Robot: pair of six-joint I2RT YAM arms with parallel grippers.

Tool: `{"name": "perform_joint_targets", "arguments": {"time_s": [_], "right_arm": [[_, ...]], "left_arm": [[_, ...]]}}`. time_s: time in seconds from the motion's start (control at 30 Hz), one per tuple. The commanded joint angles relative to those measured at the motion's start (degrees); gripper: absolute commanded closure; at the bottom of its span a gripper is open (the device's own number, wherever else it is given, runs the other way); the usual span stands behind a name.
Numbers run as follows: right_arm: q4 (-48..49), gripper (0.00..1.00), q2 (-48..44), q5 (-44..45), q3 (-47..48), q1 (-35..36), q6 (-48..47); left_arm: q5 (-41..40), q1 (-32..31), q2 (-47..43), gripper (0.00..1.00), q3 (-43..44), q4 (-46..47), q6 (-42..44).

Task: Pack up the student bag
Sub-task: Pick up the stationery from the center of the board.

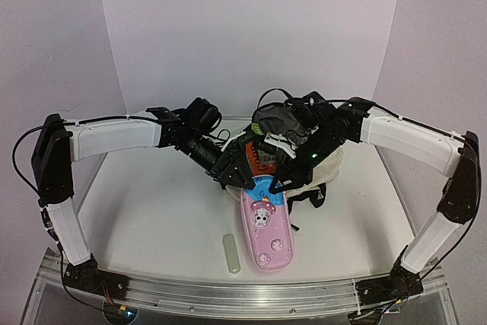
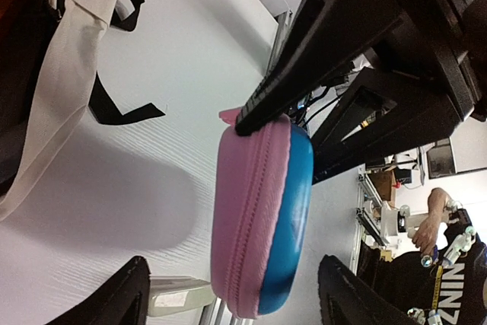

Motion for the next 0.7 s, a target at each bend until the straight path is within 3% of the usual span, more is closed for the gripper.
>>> {"name": "perform_joint_targets", "arguments": {"time_s": [0.0,0.47,0.67], "right_arm": [[-0.7,1.00,-3.4,1.5,3.1,1.8,-1.3],[-0.6,1.00,-3.6,3.9,4.4,2.2,-0.7],[-0.3,0.92,-3.8,6.0,5.5,2.2,1.7]], "left_arm": [[4.5,0.1,1.1,0.31,1.2,4.0,-1.4],[9.6,0.0,1.5,0.56,-0.5,7.2,-2.9],[8.2,0.3,-0.2,0.78,-2.4,11.1,-6.0]]}}
